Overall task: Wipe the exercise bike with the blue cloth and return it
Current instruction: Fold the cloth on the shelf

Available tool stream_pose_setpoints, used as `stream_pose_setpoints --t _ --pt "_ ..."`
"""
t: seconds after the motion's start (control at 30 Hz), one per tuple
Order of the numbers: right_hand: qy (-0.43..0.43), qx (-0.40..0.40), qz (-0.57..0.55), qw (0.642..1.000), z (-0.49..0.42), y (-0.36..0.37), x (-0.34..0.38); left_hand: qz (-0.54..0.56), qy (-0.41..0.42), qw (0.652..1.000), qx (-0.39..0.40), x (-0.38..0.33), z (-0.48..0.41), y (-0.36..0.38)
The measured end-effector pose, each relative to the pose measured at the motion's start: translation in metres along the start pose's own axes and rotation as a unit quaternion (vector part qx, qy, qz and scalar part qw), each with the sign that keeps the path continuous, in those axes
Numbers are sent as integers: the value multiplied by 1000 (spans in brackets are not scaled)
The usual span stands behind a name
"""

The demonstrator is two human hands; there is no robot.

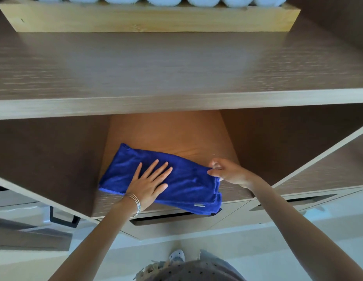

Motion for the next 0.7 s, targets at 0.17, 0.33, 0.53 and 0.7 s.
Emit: stream_pose_setpoints --t 0.17,0.33,0.53,0.7 --pt "8 -67 -3 998 11 -20 -9 -33 70 997 31 12 -13 -2" --pt "35 -101 124 987 6 -5 -22 -80 85 991 66 26 -33 -10" --pt "-2 -81 183 980 11 3 -22 34 43 997 -49 -29 -14 -26" --pt "-49 -81 154 984 17 1 -13 65 59 996 -25 -97 7 6"
Point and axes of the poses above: each hand's wrist, its own z-axis away from the middle knuckle, its own y-axis out of the palm, x = y × z, the point moved 5 cm from there along -z, towards the middle knuckle, and after that the axes turned 10 degrees about z, right-handed, at the moved point
